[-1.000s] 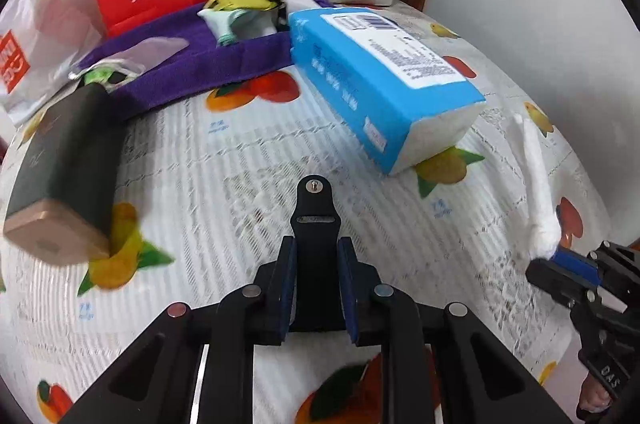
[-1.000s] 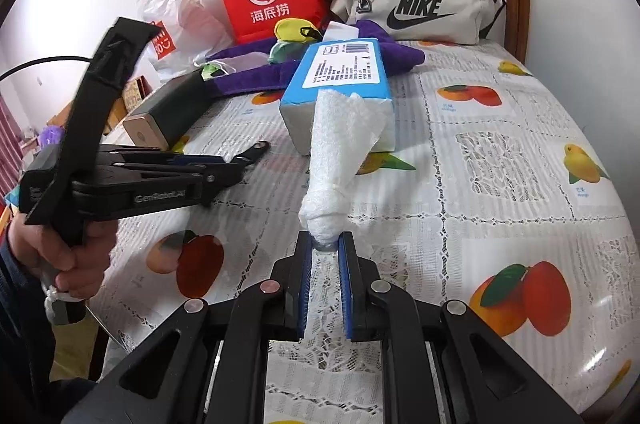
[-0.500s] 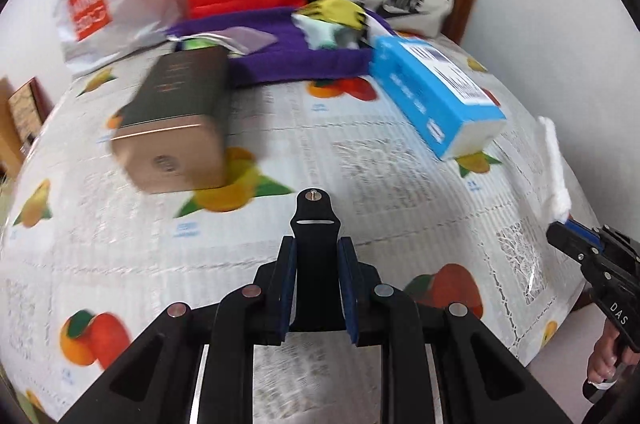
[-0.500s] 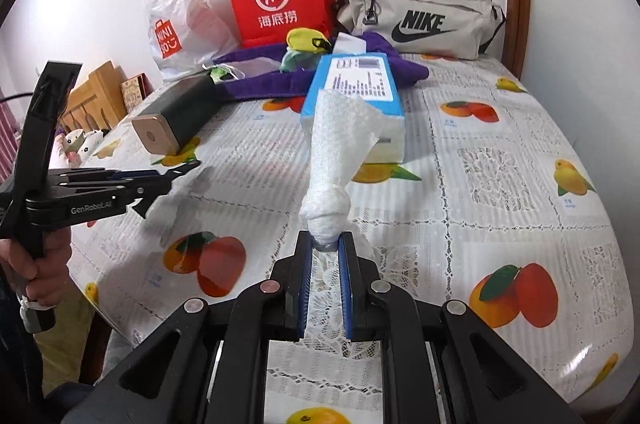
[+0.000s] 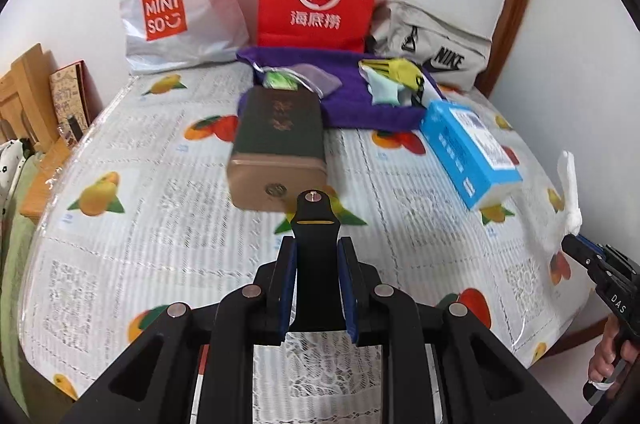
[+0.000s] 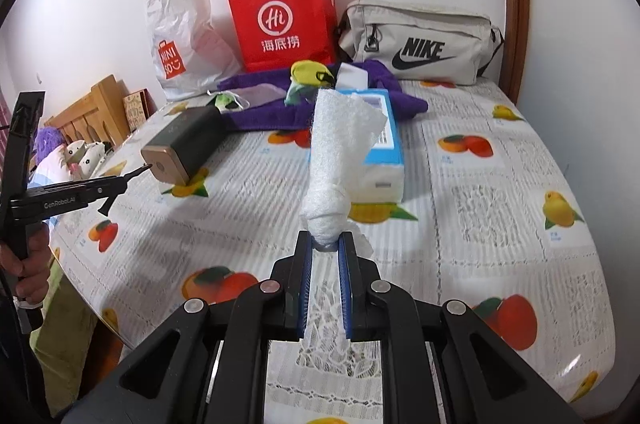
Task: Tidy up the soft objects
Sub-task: 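Carry the black strap with the left gripper while the right carries the tissue toward the towel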
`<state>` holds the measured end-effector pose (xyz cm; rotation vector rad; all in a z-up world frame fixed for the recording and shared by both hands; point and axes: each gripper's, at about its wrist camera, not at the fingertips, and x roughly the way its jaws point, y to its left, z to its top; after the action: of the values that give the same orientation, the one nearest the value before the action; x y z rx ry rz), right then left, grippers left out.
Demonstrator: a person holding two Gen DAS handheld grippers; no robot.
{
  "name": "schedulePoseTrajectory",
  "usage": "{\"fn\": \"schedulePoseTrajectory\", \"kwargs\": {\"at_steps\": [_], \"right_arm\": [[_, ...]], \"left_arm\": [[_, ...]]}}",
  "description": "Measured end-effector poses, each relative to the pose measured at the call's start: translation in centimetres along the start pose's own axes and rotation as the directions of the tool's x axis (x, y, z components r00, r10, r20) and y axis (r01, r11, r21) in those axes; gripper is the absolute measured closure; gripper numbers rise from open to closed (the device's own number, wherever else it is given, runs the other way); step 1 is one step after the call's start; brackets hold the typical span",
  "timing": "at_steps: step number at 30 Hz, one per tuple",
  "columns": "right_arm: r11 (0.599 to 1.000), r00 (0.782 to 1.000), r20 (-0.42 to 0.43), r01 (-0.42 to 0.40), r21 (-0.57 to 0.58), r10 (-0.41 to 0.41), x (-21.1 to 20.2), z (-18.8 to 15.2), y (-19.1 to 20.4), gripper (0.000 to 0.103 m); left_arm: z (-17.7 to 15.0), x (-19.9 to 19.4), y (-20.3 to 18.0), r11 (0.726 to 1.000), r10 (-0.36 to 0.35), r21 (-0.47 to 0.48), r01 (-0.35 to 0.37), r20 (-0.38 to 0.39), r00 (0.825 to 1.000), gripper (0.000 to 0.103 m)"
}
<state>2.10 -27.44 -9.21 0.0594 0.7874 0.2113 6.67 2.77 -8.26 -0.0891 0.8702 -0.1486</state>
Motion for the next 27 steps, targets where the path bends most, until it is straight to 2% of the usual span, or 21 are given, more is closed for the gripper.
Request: {"fn": "schedulePoseTrajectory", "kwargs": {"at_steps": [14, 27], "right_arm": [[0.999, 0.999, 0.034, -0.034, -0.03, 0.035, 0.5, 5.0, 0.6, 0.09], [0.996, 0.996, 0.045, -0.076, -0.048, 0.078, 2.9, 10.2, 0.1, 0.09]], "left_arm": [[4.1, -1.9, 0.4, 1.0, 0.003, -0.015, -0.002, 0.063, 0.998, 0.083], [8.3, 0.0, 0.3, 1.0, 0.003, -0.015, -0.002, 0.07, 0.998, 0.083]]}}
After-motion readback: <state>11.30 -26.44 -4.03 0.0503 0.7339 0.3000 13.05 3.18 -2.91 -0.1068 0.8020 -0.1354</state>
